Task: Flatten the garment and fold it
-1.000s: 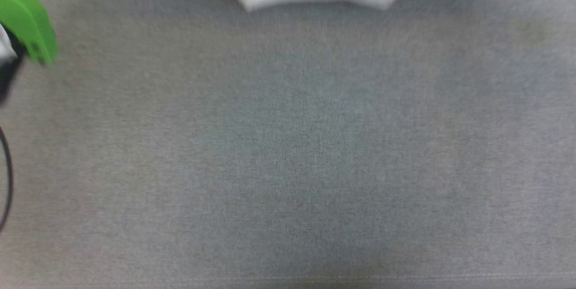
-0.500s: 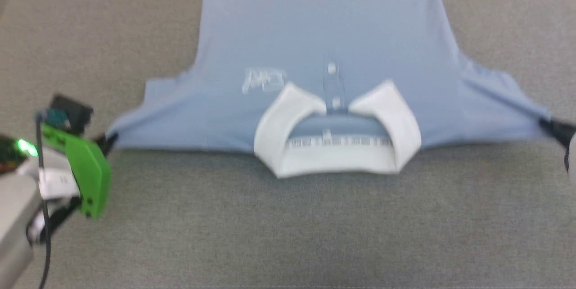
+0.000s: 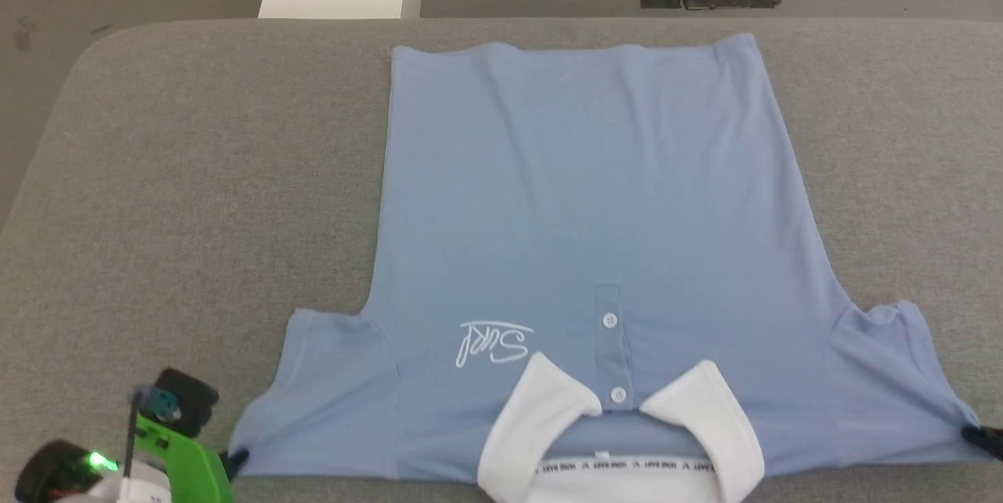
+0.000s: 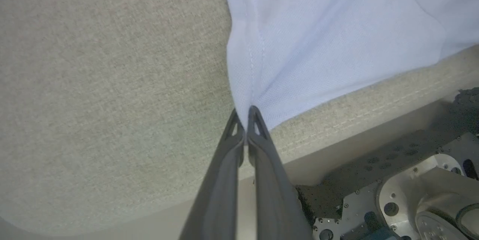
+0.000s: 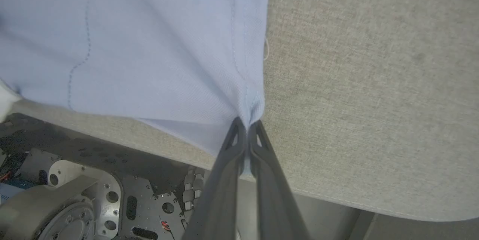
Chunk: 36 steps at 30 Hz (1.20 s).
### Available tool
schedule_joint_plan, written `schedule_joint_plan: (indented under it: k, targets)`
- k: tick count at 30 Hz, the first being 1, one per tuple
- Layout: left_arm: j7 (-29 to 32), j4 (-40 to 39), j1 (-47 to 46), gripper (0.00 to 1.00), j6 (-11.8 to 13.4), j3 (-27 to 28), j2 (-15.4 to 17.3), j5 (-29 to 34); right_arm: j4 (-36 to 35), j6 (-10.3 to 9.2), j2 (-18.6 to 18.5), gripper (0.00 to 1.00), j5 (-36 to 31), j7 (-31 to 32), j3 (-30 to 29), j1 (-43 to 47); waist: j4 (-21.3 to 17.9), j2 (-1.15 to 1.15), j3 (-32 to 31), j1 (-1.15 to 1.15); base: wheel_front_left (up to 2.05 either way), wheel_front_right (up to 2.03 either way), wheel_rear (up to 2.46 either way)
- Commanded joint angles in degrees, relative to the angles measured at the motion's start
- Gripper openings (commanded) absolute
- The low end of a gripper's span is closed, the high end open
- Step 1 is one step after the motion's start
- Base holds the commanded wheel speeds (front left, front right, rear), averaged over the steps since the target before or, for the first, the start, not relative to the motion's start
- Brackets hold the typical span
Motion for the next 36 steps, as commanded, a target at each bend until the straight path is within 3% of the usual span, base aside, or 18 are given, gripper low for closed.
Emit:
schedule_joint_plan:
  k: [1,5,6,7,13,21,28,36]
  targets:
    - [0.26,0.01,1.20,0.00,1.30,0.04,1.01,-0.20,-0.10,-0.15,-1.02,0.00,-0.57,0.64,-1.29,1.47,0.03,0.00,0.18,0.01,0.00,0.00,0.00]
    - [0.10,-1.96,1.25,0.00,2.93,0.12,-0.38,-0.25,-2.08,-0.15,0.18,0.00,-2.69,1.63,-5.68,3.73,0.52,0.00,1.23,0.01,0.00,0.00,0.00]
    - [0.23,-2.47,0.85,0.00,2.94,0.12,-0.73,-0.11,-2.71,-0.15,0.61,0.28,-3.46,1.56,-7.16,3.87,0.84,0.00,1.65,0.01,0.00,0.00,0.00]
    - [0.43,-2.90,0.47,0.00,2.77,0.07,-0.99,0.00,-3.56,-0.15,0.83,1.00,-4.16,1.49,-8.05,3.93,1.11,0.00,1.95,0.01,0.00,0.00,0.00]
    - [2.90,-8.69,-2.64,0.00,2.31,-0.27,-1.67,1.50,-9.53,-0.15,1.99,1.00,-3.67,5.57,-16.27,3.01,3.79,0.00,5.01,0.01,0.00,0.00,0.00]
    - [4.04,-19.23,-4.98,0.00,6.43,0.83,-1.25,4.35,-15.35,-0.15,6.03,1.00,-8.90,12.66,-26.38,-9.68,8.83,0.00,13.10,0.01,0.00,0.00,0.00]
    - [3.56,-26.08,-6.40,0.00,9.37,1.44,-1.76,7.48,-8.90,-0.15,9.70,1.00,-15.16,21.44,-27.75,-26.97,14.52,0.00,21.69,0.01,0.00,0.00,0.00]
    - [2.76,-30.14,-8.22,0.00,10.83,1.68,-3.68,10.21,-0.43,-0.15,7.76,1.00,-22.13,28.68,-27.59,-42.30,19.89,0.00,28.17,0.01,0.00,0.00,0.00]
